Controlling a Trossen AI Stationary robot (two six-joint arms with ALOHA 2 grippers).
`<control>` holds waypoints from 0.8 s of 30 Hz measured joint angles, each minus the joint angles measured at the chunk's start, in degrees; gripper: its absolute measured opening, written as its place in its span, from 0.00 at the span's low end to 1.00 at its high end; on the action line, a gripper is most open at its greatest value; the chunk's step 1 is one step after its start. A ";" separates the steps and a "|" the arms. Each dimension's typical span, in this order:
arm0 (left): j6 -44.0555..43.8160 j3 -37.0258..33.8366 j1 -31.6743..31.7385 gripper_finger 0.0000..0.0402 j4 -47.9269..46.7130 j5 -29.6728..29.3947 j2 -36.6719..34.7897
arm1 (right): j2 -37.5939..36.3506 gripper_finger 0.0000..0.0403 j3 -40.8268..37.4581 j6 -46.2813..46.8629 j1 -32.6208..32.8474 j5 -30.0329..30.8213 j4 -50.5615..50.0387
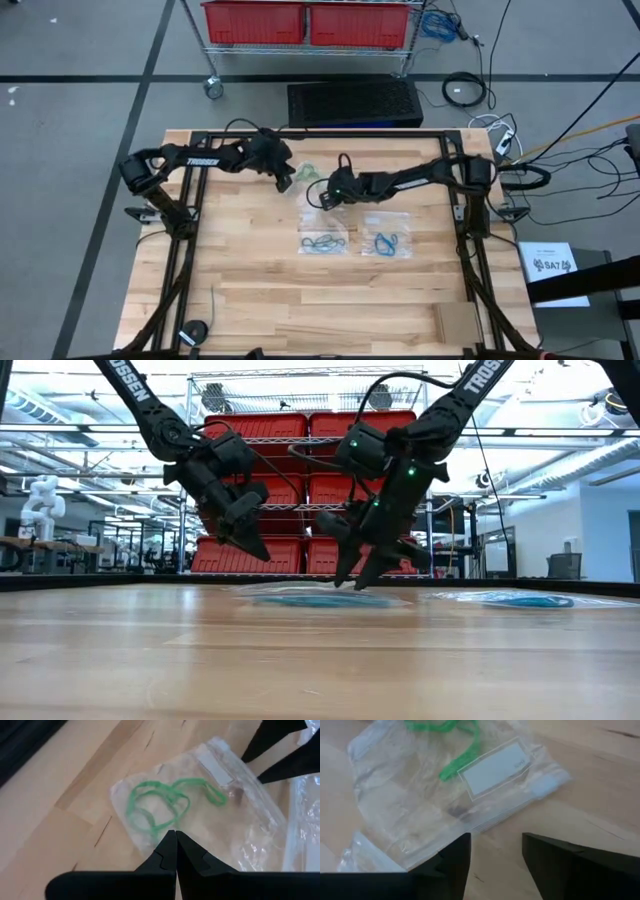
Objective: Sort rubber bands
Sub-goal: Close the top transparent zip bag
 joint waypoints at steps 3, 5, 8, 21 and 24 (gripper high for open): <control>0.08 0.00 0.57 0.00 0.18 0.00 0.00 | -0.24 0.43 -0.10 -0.67 0.03 -0.24 0.44; 0.09 0.00 0.93 0.00 0.25 0.10 -0.02 | -0.23 0.43 -0.17 -0.59 -0.08 -0.51 1.05; 0.09 0.01 1.48 0.00 0.20 1.51 -0.02 | 0.02 0.43 -0.19 0.81 -0.35 -0.92 2.05; 2.04 0.04 2.27 0.00 -0.25 2.99 -0.04 | -0.09 0.43 -0.19 3.85 1.12 -2.62 3.57; 2.17 0.04 3.12 0.00 -0.28 3.00 -0.42 | -0.18 0.43 -0.19 3.88 1.58 -3.22 3.68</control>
